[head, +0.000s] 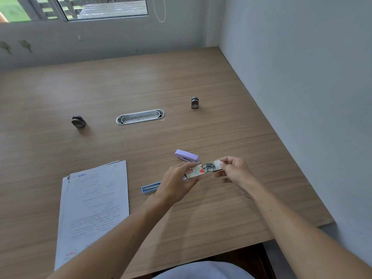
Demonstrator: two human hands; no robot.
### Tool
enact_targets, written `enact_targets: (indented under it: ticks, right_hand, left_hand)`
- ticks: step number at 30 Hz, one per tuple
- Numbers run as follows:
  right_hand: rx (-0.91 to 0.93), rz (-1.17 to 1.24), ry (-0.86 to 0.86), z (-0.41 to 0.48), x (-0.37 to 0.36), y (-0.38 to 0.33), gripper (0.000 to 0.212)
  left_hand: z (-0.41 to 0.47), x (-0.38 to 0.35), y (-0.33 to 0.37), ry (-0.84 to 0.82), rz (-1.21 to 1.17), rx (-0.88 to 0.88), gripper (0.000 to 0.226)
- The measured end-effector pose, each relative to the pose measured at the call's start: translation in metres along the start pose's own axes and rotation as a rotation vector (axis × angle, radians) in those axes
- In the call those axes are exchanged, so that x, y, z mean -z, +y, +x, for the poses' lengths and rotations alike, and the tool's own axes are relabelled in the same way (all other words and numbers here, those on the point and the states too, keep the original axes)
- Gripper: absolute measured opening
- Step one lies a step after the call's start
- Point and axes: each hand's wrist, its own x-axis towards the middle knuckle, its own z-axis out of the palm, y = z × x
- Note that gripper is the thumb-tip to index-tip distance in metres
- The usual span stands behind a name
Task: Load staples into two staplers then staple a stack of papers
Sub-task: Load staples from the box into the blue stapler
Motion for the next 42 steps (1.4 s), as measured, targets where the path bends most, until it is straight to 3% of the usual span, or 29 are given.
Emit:
enact_targets:
  ticks: [4,8,12,30,42]
  right_hand:
    - [0.051,-0.050,0.022,0.001,-0.002,0.002,0.019]
    - [0.307,-0.233,0.131,0.002,-0.003,0.003,0.009]
    - [0.486,-0.491,0.083,-0.001,-0.003,0.001,0.010]
    - [0.606,-0.676,-0.031,0.009,-0.006,-0.001,0.011]
    - [0.613,-0.656,-0.052,0.009,-0.011,-0.004,0.007]
  left_hand:
    - [0.002,-0.004,-0.001,0.013,0.013,-0.012,0.035]
    - [0.003,-0.007,-0.004,0.019,0.028,-0.001,0.036]
    - [0.003,-0.008,-0.004,0.019,0.028,-0.002,0.037]
    - [0.002,-0.009,-0.009,0.045,0.020,-0.029,0.038]
    - [0.002,-0.006,-0.008,0.054,0.027,-0.049,0.037]
